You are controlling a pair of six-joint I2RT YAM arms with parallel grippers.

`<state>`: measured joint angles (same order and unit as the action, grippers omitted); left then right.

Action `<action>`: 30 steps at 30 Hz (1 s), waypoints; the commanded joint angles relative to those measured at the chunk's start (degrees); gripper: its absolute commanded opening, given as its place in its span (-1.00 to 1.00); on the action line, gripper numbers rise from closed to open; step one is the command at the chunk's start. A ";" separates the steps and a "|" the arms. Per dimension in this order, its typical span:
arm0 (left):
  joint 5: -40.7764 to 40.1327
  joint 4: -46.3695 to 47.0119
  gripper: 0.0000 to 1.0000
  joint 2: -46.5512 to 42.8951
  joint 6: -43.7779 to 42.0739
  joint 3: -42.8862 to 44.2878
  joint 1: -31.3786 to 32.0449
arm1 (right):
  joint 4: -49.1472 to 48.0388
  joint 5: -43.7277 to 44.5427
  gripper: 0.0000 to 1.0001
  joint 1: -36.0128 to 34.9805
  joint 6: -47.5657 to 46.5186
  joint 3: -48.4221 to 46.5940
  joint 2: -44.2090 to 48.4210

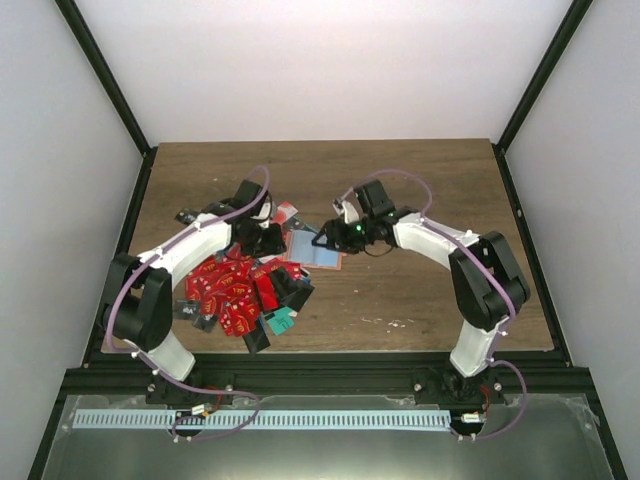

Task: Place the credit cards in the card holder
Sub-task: Pick up the credit card from the center of the board.

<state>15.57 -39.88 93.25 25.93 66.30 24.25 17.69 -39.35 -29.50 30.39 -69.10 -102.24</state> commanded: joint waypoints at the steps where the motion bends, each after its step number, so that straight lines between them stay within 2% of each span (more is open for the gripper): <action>1: 1.06 -2.66 -0.32 -1.71 -1.50 -2.67 -0.12 | -3.76 -2.15 0.17 -1.75 0.43 7.86 2.25; 5: 1.62 -0.94 -0.35 -3.44 -1.50 -7.30 -0.08 | -8.75 -5.73 0.17 -4.69 2.52 10.50 0.59; 11: 1.77 2.86 -0.54 -2.66 -1.35 -11.38 -0.18 | -14.90 -7.78 0.16 -8.89 7.44 10.77 -3.20; 14: 1.63 4.09 -0.70 -1.14 -1.79 -11.70 -0.24 | -17.57 -8.18 0.14 -9.96 9.95 11.17 -4.54; 21: 0.16 3.95 -0.85 1.29 -3.45 -11.24 -0.26 | -19.74 -7.80 0.08 -10.80 12.71 11.37 -7.29; 30: -0.82 5.74 -0.92 3.46 -4.55 -13.61 -0.35 | -20.12 -7.68 0.04 -11.11 13.54 9.88 -10.26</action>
<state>15.59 -35.44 95.04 22.85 53.84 24.23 -1.43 -46.48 -39.99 43.20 -57.91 -111.09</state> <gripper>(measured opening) 0.046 0.524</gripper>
